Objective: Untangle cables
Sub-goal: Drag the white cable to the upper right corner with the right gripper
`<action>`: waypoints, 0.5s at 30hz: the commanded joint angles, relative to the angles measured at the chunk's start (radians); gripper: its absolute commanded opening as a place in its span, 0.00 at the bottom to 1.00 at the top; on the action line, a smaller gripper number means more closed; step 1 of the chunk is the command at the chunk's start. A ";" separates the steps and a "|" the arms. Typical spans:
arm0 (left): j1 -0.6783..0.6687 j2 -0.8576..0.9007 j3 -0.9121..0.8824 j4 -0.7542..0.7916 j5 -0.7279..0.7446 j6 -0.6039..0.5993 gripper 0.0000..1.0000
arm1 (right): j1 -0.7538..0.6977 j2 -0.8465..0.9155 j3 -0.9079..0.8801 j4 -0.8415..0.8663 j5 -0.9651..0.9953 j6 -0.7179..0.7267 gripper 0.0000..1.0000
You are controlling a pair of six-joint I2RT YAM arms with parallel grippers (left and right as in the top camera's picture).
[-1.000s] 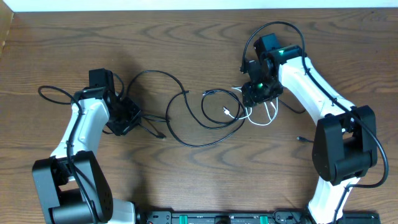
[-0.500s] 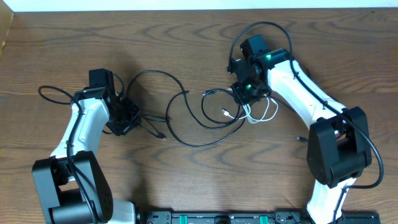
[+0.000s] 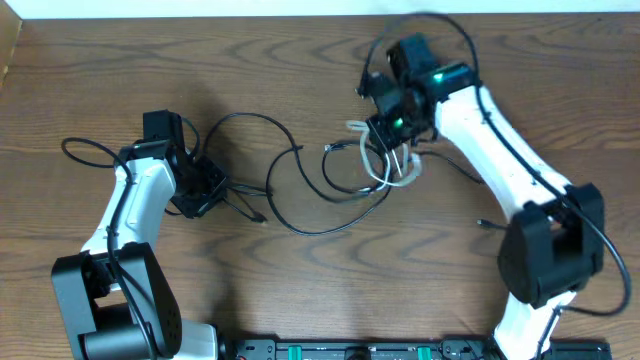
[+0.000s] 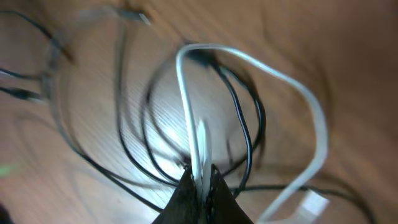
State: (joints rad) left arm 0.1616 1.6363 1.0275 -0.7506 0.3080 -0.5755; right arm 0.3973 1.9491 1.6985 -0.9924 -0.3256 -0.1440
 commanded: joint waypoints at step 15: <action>-0.002 0.013 -0.010 0.016 -0.015 0.006 0.09 | 0.002 -0.368 0.093 0.127 0.151 -0.134 0.01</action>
State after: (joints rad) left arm 0.1616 1.6363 1.0275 -0.7349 0.3080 -0.5758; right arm 0.3977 1.5951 1.7737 -0.8768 -0.2855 -0.2573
